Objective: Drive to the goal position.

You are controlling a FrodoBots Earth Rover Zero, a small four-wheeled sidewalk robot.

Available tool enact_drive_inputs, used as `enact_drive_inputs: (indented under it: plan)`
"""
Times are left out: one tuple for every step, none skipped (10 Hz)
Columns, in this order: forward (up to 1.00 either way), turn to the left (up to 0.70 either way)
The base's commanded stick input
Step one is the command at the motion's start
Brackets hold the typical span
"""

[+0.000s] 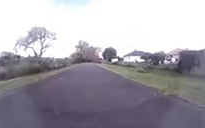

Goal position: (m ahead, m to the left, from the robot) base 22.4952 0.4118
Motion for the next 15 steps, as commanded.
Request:
enact_drive_inputs:
  plan:
    - [0.85,0.00]
    - [0.85,0.00]
    - [0.85,0.00]
    - [0.85,0.00]
    - [0.85,0.00]
    - [0.85,0.00]
    - [0.85,0.00]
    - [0.85,0.00]
    - [0.85,0.00]
    - [0.85,0.00]
    - [0.85,0.00]
    - [0.85,0.00]
    - [0.85,0.00]
    - [0.85,0.00]
    - [0.85,0.00]
